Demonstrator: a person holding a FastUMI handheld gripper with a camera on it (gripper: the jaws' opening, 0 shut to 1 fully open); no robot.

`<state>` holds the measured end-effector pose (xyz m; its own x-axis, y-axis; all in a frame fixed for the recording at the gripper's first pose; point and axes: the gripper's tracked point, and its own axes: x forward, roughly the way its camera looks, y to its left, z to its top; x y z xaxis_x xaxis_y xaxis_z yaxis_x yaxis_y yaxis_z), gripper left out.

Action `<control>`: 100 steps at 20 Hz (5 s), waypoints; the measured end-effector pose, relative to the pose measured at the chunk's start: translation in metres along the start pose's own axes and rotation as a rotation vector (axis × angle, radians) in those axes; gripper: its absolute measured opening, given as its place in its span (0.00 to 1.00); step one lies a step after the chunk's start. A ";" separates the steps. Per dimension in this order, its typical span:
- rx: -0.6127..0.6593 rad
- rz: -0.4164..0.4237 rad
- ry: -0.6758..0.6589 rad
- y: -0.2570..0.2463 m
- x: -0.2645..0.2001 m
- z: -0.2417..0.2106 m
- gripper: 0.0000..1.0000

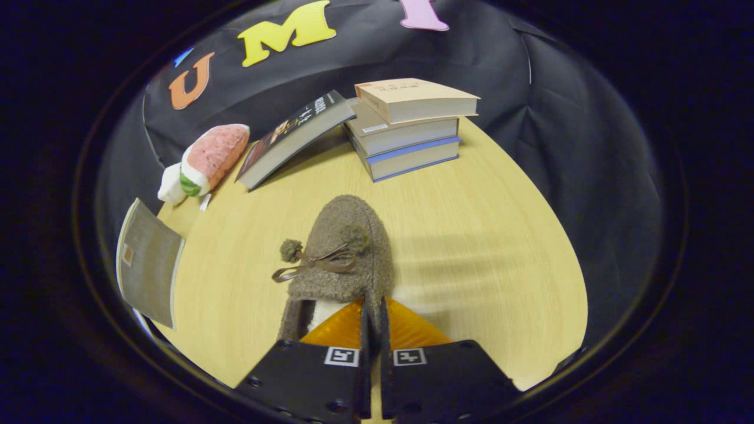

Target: Open the storage box then place both shoes into the box .Put the left shoe in first, then the right shoe, with the right side of both shoes facing outward in a uniform manner.

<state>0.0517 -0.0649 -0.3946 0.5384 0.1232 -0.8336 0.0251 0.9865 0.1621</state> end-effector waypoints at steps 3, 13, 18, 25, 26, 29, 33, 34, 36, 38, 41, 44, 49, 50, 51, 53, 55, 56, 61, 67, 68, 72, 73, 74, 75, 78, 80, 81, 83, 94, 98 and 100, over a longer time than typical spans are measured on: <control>0.084 0.006 0.015 -0.003 0.000 0.001 0.00; 0.207 0.075 -0.016 0.065 -0.069 0.017 0.00; 0.243 0.103 -0.090 0.145 -0.131 0.040 0.00; 0.254 0.154 -0.160 0.295 -0.195 0.062 0.00; 0.248 0.161 -0.164 0.318 -0.199 0.062 0.00; 0.225 0.178 -0.162 0.387 -0.202 0.055 0.00; 0.176 0.152 -0.131 0.449 -0.183 0.031 0.00; 0.164 0.132 -0.121 0.457 -0.176 0.023 0.00; 0.144 0.082 -0.107 0.467 -0.160 0.007 0.00; 0.132 0.038 -0.091 0.471 -0.147 -0.007 0.00; 0.098 -0.037 -0.089 0.470 -0.125 -0.024 0.00; 0.067 -0.098 -0.084 0.469 -0.110 -0.038 0.00; -0.023 -0.145 -0.138 0.477 -0.096 -0.037 0.01; -0.038 -0.164 -0.134 0.476 -0.091 -0.041 0.01; -0.038 -0.175 -0.130 0.477 -0.089 -0.045 0.01; -0.039 -0.187 -0.118 0.478 -0.083 -0.049 0.03; -0.051 -0.201 -0.113 0.478 -0.078 -0.052 0.08; -0.055 -0.204 -0.104 0.478 -0.074 -0.055 0.10; -0.097 -0.167 -0.160 0.490 -0.085 -0.040 0.11; -0.103 -0.088 -0.229 0.481 -0.124 -0.019 0.42; -0.103 -0.077 -0.244 0.477 -0.132 -0.014 0.51; -0.094 -0.030 -0.318 0.455 -0.169 0.012 0.80; -0.101 -0.009 -0.338 0.450 -0.180 0.018 0.82; -0.106 0.007 -0.364 0.442 -0.191 0.025 0.85; -0.107 0.027 -0.390 0.435 -0.204 0.032 0.88; -0.124 0.067 -0.469 0.408 -0.238 0.050 0.94; -0.125 0.088 -0.518 0.386 -0.257 0.064 0.94; -0.127 0.095 -0.547 0.375 -0.268 0.070 0.94; -0.136 0.094 -0.603 0.351 -0.286 0.084 0.95; -0.061 0.090 -0.771 0.250 -0.367 0.101 0.96; -0.072 0.119 -0.780 0.245 -0.377 0.089 0.96; -0.078 0.131 -0.782 0.248 -0.380 0.083 0.96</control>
<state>-0.0764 0.1240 0.0065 0.9688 0.1554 -0.1932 -0.1226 0.9775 0.1716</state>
